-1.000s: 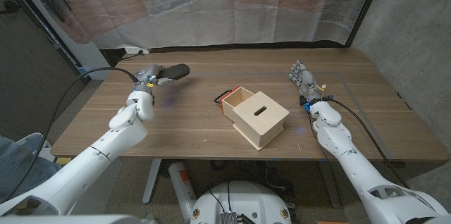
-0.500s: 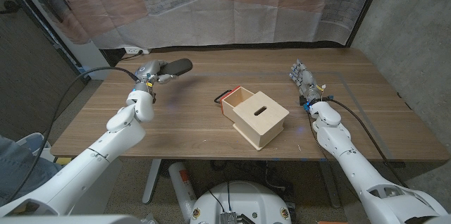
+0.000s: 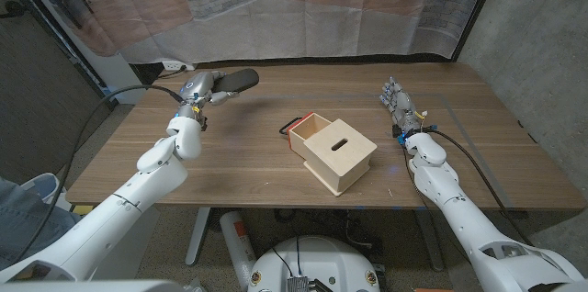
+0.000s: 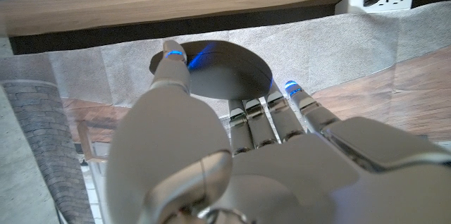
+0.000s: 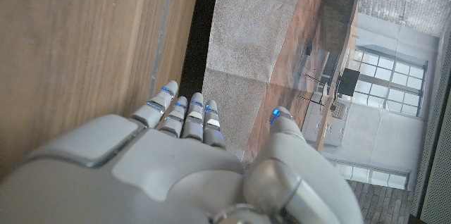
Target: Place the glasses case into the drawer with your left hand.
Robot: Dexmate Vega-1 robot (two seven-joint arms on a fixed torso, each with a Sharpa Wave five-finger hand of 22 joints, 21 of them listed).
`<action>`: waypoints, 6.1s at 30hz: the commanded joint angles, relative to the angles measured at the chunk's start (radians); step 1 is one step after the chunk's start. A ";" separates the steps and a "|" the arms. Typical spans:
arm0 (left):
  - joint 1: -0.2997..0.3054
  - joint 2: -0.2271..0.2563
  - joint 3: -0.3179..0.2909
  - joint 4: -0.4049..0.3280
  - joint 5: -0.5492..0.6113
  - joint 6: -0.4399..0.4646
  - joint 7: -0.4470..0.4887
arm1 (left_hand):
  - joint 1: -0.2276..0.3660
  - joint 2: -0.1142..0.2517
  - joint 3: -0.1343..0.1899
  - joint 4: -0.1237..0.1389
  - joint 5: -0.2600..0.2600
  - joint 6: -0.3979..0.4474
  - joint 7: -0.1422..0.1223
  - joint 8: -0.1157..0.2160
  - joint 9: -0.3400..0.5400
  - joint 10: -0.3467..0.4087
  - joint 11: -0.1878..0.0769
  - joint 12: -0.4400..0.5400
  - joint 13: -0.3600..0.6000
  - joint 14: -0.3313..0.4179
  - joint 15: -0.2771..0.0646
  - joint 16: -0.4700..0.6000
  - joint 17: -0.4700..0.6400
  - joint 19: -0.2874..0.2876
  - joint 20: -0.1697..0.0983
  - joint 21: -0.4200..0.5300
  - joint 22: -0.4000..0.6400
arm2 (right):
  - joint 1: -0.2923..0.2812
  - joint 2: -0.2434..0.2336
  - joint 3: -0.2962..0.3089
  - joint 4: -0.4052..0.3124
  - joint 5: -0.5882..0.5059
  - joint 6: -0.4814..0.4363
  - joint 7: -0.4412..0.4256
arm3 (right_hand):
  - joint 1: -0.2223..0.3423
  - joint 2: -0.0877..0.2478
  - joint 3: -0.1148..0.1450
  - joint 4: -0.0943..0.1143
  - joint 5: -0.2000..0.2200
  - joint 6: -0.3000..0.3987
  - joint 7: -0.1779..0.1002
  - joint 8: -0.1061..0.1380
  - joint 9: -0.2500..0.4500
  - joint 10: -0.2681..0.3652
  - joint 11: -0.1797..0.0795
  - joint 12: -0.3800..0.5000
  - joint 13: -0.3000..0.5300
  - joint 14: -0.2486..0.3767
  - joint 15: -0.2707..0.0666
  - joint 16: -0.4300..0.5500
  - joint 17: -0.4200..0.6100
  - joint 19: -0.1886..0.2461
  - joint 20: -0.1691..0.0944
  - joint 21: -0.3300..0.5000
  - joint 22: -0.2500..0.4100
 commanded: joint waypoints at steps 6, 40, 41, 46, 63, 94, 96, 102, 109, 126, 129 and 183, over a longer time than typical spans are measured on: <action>0.020 -0.006 -0.026 0.007 0.005 -0.124 0.034 | 0.135 0.119 0.041 0.040 -0.002 0.072 -0.080 -0.004 0.002 0.077 -0.087 -0.006 0.004 -0.008 -0.120 -0.003 0.004 -0.006 -0.029 -0.003 0.003 | -0.005 0.000 0.004 -0.003 0.007 0.010 0.004 | 0.003 0.009 0.003 -0.005 0.001 -0.003 -0.002 0.000 0.005 0.004 -0.008 -0.002 0.003 0.009 -0.005 -0.001 0.002 0.010 -0.012 -0.003 0.004; 0.034 0.008 -0.030 -0.047 0.063 -0.256 0.016 | 0.159 0.088 0.044 0.031 0.001 0.086 -0.111 -0.007 0.003 0.087 -0.092 -0.003 0.005 -0.017 -0.136 -0.001 0.004 -0.014 -0.036 -0.003 0.002 | -0.047 -0.003 0.012 -0.047 0.001 0.043 -0.038 | 0.003 0.009 0.002 -0.007 0.001 -0.002 -0.003 0.001 0.005 0.005 -0.006 -0.002 0.003 0.009 -0.007 -0.001 0.002 0.012 -0.013 -0.007 0.004; 0.038 0.010 -0.032 -0.053 0.066 -0.254 0.012 | 0.160 0.087 0.044 0.031 0.001 0.086 -0.112 -0.007 0.003 0.087 -0.092 -0.004 0.005 -0.018 -0.135 -0.001 0.004 -0.014 -0.036 -0.003 0.002 | -0.046 -0.005 0.012 -0.049 0.000 0.042 -0.038 | 0.003 0.009 0.002 -0.007 0.001 -0.002 -0.003 0.001 0.005 0.005 -0.006 -0.002 0.003 0.010 -0.007 -0.001 0.003 0.012 -0.013 -0.007 0.004; 0.059 0.016 -0.045 -0.088 0.076 -0.245 -0.001 | 0.165 0.085 0.046 0.030 0.002 0.086 -0.112 -0.008 0.003 0.089 -0.091 -0.003 0.005 -0.020 -0.138 -0.001 0.005 -0.018 -0.038 -0.004 0.002 | -0.038 -0.008 0.011 -0.043 -0.002 0.043 -0.036 | 0.003 0.010 0.002 -0.007 0.001 -0.002 -0.004 0.001 0.005 0.005 -0.006 -0.002 0.003 0.010 -0.007 -0.001 0.003 0.012 -0.013 -0.007 0.004; 0.102 0.030 -0.078 -0.150 0.088 -0.263 -0.033 | 0.174 0.080 0.049 0.033 0.002 0.086 -0.123 -0.011 0.003 0.086 -0.093 -0.005 0.005 -0.028 -0.142 -0.002 0.006 -0.028 -0.040 -0.005 0.002 | 0.001 0.006 0.003 0.012 0.000 0.067 -0.013 | 0.003 0.010 0.002 -0.008 0.001 -0.002 -0.003 0.001 0.005 0.004 -0.008 -0.002 0.003 0.009 -0.007 -0.002 0.003 0.013 -0.014 -0.009 0.004; 0.076 0.057 -0.047 -0.238 0.132 -0.263 -0.204 | 0.188 0.078 0.057 0.038 0.001 0.091 -0.127 -0.014 0.003 0.083 -0.093 -0.005 0.005 -0.038 -0.140 -0.001 0.007 -0.045 -0.046 -0.007 0.002 | 0.024 0.015 0.012 0.053 0.005 0.095 0.000 | 0.003 0.011 0.001 -0.010 0.001 -0.003 -0.004 0.001 0.005 0.006 -0.006 -0.001 0.003 0.010 -0.006 -0.001 0.003 0.014 -0.014 -0.013 0.005; 0.079 0.058 -0.049 -0.241 0.133 -0.265 -0.206 | 0.188 0.078 0.058 0.038 0.001 0.091 -0.126 -0.014 0.003 0.083 -0.093 -0.005 0.005 -0.039 -0.141 -0.001 0.007 -0.046 -0.046 -0.007 0.002 | 0.029 0.018 0.010 0.060 0.004 0.097 0.002 | 0.003 0.011 0.001 -0.010 0.001 -0.002 -0.004 0.001 0.005 0.006 -0.007 -0.002 0.003 0.010 -0.006 -0.001 0.003 0.014 -0.013 -0.013 0.005; 0.087 0.064 -0.055 -0.255 0.129 -0.264 -0.226 | 0.190 0.077 0.059 0.040 0.000 0.092 -0.128 -0.014 0.003 0.084 -0.092 -0.004 0.005 -0.039 -0.141 0.000 0.007 -0.047 -0.047 -0.006 0.002 | 0.040 0.024 0.008 0.076 0.004 0.100 0.009 | 0.003 0.012 0.001 -0.010 0.001 -0.002 -0.004 0.001 0.005 0.005 -0.007 -0.002 0.003 0.010 -0.007 -0.001 0.003 0.014 -0.014 -0.013 0.005; 0.088 0.073 -0.052 -0.277 0.140 -0.247 -0.266 | 0.192 0.077 0.061 0.041 -0.001 0.079 -0.128 -0.021 0.003 0.075 -0.093 -0.007 0.005 -0.045 -0.138 -0.003 0.007 -0.052 -0.045 -0.007 0.002 | 0.052 0.033 0.007 0.100 0.004 0.111 0.017 | 0.003 0.012 0.001 -0.011 0.001 -0.002 -0.004 0.001 0.005 0.003 -0.008 -0.003 0.003 0.009 -0.008 -0.002 0.003 0.015 -0.014 -0.014 0.005; 0.075 0.089 -0.050 -0.306 0.120 -0.234 -0.360 | 0.194 0.077 0.065 0.044 -0.002 0.097 -0.131 -0.016 0.004 0.084 -0.092 -0.002 0.005 -0.038 -0.139 0.002 0.007 -0.053 -0.046 -0.005 0.001 | 0.057 0.032 0.013 0.102 0.001 0.118 0.017 | 0.003 0.012 0.000 -0.012 0.002 -0.003 -0.003 0.001 0.005 0.004 -0.007 -0.002 0.003 0.009 -0.006 -0.002 0.003 0.015 -0.014 -0.015 0.005; 0.069 0.089 -0.053 -0.303 0.092 -0.244 -0.379 | 0.194 0.078 0.065 0.045 -0.002 0.098 -0.131 -0.016 0.004 0.086 -0.092 -0.002 0.005 -0.036 -0.141 0.003 0.007 -0.049 -0.040 -0.003 0.001 | 0.057 0.031 0.014 0.100 0.001 0.118 0.016 | 0.003 0.012 0.000 -0.012 0.002 -0.003 -0.002 0.001 0.005 0.005 -0.006 -0.002 0.003 0.010 -0.007 -0.001 0.003 0.015 -0.014 -0.015 0.005; -0.087 0.110 0.094 -0.408 0.328 -0.163 -0.699 | 0.189 0.071 0.071 0.053 -0.004 0.144 -0.144 -0.008 0.003 0.114 -0.093 -0.001 0.005 -0.026 -0.137 0.003 0.007 -0.052 -0.029 -0.004 0.001 | 0.040 0.029 0.030 0.100 0.021 0.122 0.030 | 0.006 0.013 -0.001 -0.015 0.002 -0.002 -0.003 0.001 0.005 0.004 -0.008 -0.002 0.003 0.010 -0.005 -0.002 0.002 0.016 -0.013 -0.018 0.005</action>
